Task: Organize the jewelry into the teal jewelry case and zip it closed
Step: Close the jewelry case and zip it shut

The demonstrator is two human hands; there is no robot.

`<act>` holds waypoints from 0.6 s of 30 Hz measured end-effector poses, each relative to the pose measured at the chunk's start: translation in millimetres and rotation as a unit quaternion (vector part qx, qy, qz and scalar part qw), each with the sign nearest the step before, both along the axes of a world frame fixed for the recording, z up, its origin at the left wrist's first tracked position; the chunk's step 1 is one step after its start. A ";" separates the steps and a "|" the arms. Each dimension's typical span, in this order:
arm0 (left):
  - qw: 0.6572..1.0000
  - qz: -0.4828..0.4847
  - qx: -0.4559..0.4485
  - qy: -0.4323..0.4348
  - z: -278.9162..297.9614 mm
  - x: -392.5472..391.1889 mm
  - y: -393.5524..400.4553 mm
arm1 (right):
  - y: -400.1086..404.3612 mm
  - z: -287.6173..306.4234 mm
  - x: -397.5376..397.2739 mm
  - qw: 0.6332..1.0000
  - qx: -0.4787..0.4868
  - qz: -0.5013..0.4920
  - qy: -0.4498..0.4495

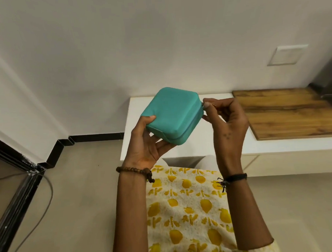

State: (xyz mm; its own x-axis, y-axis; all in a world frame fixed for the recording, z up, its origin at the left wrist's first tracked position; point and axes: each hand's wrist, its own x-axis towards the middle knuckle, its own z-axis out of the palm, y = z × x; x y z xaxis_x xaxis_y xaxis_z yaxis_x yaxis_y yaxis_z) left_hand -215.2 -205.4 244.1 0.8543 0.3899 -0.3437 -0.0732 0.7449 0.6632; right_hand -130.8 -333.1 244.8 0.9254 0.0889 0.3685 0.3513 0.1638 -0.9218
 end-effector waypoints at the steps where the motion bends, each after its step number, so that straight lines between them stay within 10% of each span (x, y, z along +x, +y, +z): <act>1: 1.000 0.006 0.003 0.009 -1.3 0.1 0.6 | -0.4 -1.7 -0.1 1.000 0.002 0.015 0.004; 18: 0.979 0.188 -0.035 -0.075 -3.8 28.6 -35.0 | 19.4 -38.9 -51.4 0.958 -0.149 -0.078 -0.234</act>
State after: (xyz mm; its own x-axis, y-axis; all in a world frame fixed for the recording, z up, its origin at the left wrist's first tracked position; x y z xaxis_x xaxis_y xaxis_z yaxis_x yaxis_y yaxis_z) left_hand -186.5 -240.3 240.4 0.6981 0.6663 -0.2622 -0.4440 0.6901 0.5715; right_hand -182.2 -313.7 205.9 0.6758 0.1297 0.7256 0.7361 -0.1701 -0.6552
